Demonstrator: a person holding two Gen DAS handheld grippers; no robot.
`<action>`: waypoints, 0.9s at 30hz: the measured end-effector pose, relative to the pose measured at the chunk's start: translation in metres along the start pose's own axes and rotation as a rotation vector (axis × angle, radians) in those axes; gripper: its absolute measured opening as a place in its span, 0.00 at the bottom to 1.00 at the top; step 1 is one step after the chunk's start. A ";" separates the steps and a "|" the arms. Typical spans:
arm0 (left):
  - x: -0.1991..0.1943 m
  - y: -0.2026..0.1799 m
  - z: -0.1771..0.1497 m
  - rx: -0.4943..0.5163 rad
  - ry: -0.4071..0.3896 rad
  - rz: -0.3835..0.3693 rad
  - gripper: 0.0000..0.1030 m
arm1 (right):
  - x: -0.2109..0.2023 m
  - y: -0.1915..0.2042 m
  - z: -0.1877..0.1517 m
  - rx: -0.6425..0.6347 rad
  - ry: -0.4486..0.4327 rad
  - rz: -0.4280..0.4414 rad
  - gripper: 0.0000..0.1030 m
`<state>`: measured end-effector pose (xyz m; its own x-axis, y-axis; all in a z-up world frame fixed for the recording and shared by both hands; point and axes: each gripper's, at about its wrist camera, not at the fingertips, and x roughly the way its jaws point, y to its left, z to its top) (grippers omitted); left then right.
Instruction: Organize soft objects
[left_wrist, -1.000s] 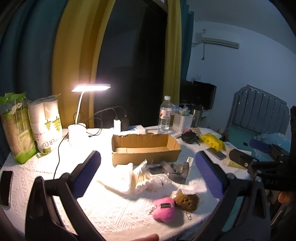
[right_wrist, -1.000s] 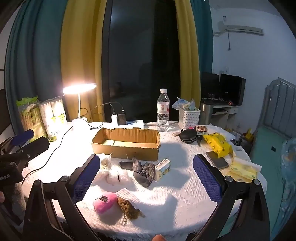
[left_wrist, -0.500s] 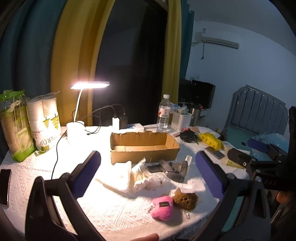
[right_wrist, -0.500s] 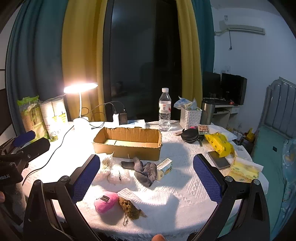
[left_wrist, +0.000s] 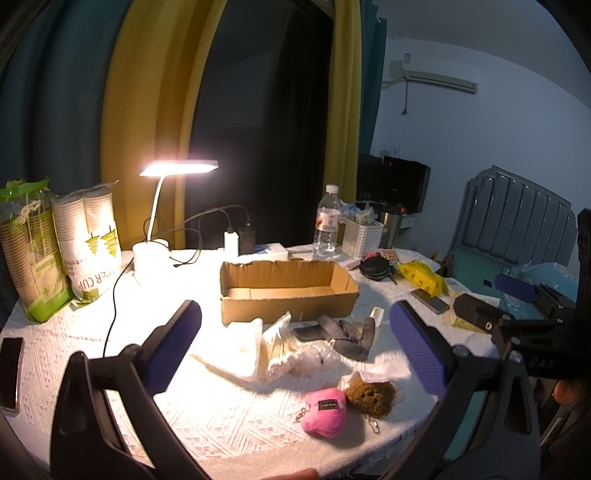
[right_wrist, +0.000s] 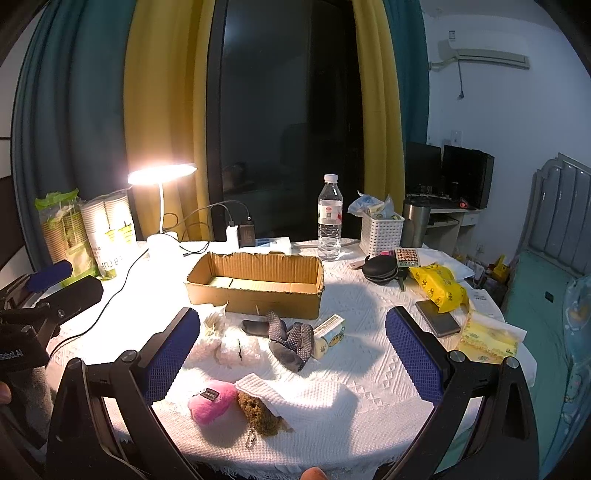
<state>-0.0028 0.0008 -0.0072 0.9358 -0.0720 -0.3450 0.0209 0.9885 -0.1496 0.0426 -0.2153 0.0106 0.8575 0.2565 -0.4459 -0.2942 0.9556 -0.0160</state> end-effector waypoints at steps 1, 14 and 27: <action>0.000 0.000 0.000 -0.001 0.000 0.000 0.99 | 0.000 0.000 0.000 0.000 0.000 0.000 0.99; 0.000 0.001 0.000 -0.003 0.011 0.001 0.99 | 0.002 0.005 -0.002 -0.005 0.004 0.004 0.99; 0.000 0.000 0.000 -0.003 0.011 0.003 0.99 | 0.002 0.005 -0.002 -0.005 0.005 0.004 0.99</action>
<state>-0.0027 0.0012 -0.0075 0.9320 -0.0710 -0.3553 0.0176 0.9884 -0.1512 0.0419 -0.2104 0.0075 0.8541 0.2599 -0.4505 -0.2999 0.9538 -0.0183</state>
